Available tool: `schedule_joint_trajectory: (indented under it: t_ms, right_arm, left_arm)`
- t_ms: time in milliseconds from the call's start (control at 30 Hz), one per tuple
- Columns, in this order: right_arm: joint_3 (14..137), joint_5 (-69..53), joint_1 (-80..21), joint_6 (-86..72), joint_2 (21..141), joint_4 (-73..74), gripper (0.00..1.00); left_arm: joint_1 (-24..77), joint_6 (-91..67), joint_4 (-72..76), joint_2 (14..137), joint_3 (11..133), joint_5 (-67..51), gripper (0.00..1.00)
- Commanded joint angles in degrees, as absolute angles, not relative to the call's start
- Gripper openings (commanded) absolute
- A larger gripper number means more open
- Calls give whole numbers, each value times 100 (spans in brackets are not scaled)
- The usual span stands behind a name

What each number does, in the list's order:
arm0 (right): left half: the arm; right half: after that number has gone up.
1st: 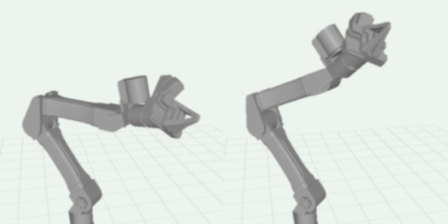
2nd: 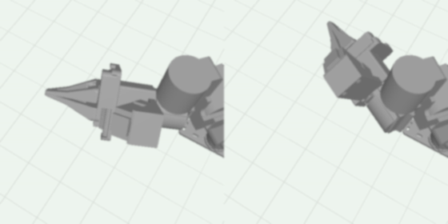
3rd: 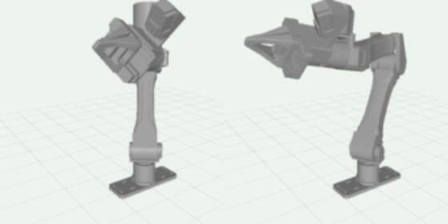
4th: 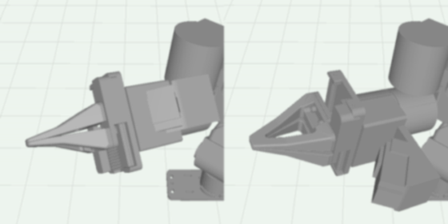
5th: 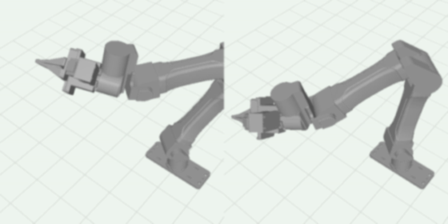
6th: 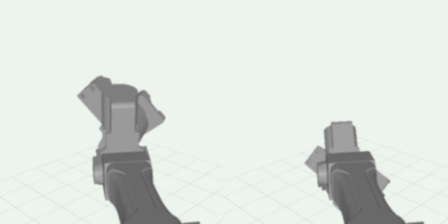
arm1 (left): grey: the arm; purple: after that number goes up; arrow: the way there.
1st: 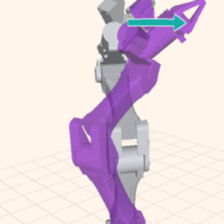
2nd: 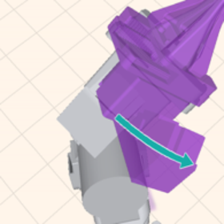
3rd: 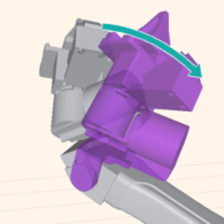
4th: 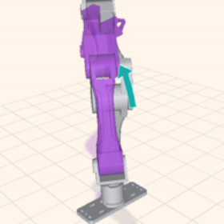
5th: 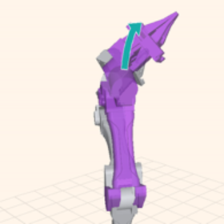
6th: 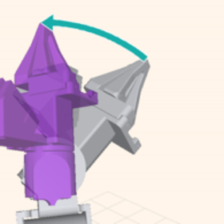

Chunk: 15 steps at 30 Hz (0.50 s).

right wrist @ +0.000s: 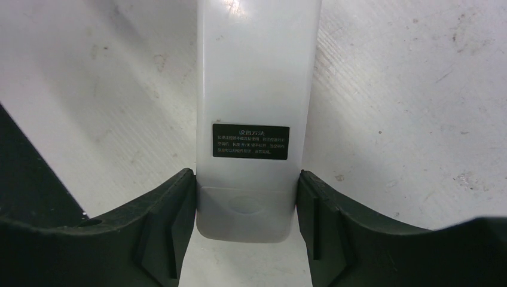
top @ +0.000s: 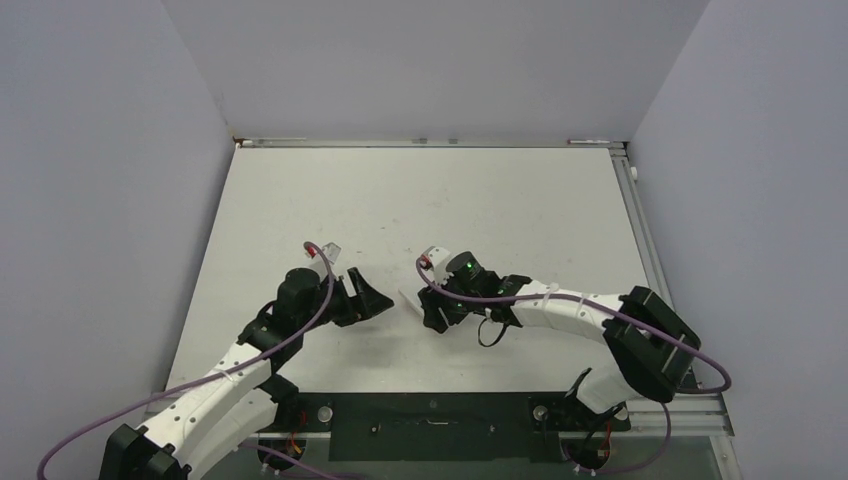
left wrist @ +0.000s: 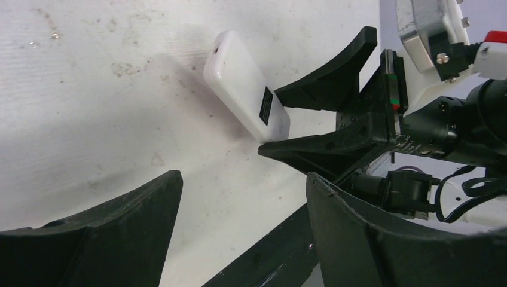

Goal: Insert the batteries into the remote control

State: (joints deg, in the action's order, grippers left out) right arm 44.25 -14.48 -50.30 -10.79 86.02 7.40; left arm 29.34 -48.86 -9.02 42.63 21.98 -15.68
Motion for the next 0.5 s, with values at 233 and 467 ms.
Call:
schedule_joint_trajectory:
  t_ms: [233, 467]
  right_arm:
    - [3650, -3026, -4496, -2627, 7362, -1137, 9]
    - [3244, -3824, -4343, -3582, 7139, -2405, 9]
  left_arm:
    - [2717, -5738, 1872, 4777, 1618, -2778, 75]
    - [2699, -6131, 3040, 4980, 1467, -3049, 76]
